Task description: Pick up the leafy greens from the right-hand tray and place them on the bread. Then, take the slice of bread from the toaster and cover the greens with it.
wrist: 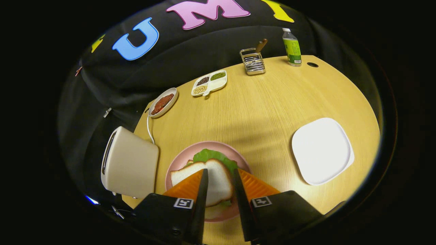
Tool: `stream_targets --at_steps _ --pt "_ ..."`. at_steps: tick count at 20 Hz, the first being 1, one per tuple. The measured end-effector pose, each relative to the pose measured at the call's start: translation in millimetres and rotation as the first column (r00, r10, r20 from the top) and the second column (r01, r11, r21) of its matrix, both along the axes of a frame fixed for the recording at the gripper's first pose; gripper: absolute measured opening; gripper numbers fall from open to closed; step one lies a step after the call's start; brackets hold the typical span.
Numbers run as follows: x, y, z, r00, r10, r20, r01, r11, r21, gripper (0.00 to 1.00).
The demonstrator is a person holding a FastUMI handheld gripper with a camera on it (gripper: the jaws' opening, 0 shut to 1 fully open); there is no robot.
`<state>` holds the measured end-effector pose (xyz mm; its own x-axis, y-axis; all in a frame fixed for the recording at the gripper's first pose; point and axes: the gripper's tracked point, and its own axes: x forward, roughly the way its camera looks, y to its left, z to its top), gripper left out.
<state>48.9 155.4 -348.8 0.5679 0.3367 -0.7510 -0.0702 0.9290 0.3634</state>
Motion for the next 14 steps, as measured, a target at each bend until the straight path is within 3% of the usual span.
stream_targets --at_steps 3,9,14 --pt "1 -16 14 0.998 0.019 0.065 -0.015 0.998 -0.066 0.95" --pt "11 -48 84 0.962 0.038 0.269 0.01 0.984 -0.175 0.99" --pt "25 -89 175 0.892 -0.001 0.452 0.111 0.97 -0.216 0.99"
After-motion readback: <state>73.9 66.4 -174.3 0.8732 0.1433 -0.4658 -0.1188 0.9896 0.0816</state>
